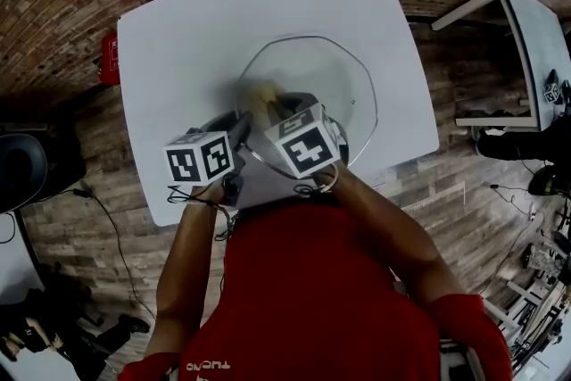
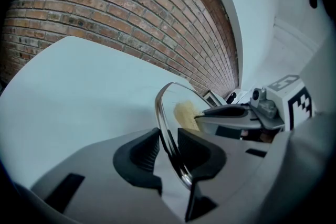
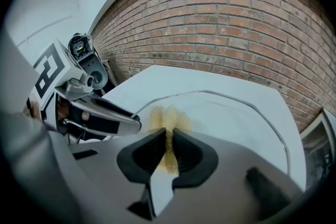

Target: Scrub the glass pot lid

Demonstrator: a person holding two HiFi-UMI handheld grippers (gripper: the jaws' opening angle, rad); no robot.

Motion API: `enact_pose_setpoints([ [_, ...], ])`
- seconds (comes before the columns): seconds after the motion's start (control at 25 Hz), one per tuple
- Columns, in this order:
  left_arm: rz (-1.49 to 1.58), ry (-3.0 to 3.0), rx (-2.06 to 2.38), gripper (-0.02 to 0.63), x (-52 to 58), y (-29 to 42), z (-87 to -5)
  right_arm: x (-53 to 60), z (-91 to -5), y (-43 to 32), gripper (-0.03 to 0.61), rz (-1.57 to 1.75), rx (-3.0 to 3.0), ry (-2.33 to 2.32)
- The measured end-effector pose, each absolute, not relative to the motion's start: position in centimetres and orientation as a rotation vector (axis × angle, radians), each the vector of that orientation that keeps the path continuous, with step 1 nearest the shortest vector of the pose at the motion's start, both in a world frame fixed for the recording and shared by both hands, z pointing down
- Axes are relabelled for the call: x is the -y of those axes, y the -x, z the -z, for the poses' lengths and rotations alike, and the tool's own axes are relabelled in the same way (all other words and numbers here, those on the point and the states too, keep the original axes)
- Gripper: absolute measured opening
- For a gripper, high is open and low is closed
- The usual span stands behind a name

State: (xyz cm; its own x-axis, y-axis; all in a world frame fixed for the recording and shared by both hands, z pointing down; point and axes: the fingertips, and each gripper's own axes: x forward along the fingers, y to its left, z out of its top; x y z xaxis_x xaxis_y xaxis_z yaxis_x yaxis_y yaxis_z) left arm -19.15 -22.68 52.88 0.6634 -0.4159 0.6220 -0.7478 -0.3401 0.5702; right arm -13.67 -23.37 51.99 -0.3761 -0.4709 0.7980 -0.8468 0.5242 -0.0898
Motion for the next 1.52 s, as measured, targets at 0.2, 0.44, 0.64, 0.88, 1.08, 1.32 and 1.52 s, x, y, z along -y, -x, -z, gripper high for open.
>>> enact_pose_setpoints([
  [0.2, -0.460, -1.973, 0.908, 0.117, 22.6, 19.1, -52.9, 23.7, -52.3, 9.9, 0.052, -0.649, 1.967, -1.121],
  [0.44, -0.460, -1.969, 0.912, 0.117, 22.6, 19.1, -52.9, 24.1, -52.2, 4.8, 0.052, -0.655, 1.895, -1.214],
  [0.64, -0.459, -1.965, 0.916, 0.115, 22.8, 19.2, -52.9, 24.1, -52.4, 1.1, 0.052, -0.671, 1.835, -1.289],
  [0.88, -0.457, -1.963, 0.922, 0.114, 22.9, 19.1, -52.9, 24.0, -52.0, -2.6, 0.052, -0.686, 1.779, -1.371],
  [1.08, -0.455, -1.962, 0.925, 0.114, 22.8, 19.2, -52.9, 23.8, -51.6, -4.3, 0.052, -0.701, 1.757, -1.428],
  [1.32, -0.450, -1.959, 0.926, 0.112, 22.6, 19.1, -52.9, 22.7, -50.3, -2.4, 0.052, -0.708, 1.813, -1.414],
  [1.52, -0.449, -1.956, 0.919, 0.112, 22.7, 19.2, -52.9, 20.4, -48.9, 3.7, 0.052, -0.759, 1.945, -1.292],
])
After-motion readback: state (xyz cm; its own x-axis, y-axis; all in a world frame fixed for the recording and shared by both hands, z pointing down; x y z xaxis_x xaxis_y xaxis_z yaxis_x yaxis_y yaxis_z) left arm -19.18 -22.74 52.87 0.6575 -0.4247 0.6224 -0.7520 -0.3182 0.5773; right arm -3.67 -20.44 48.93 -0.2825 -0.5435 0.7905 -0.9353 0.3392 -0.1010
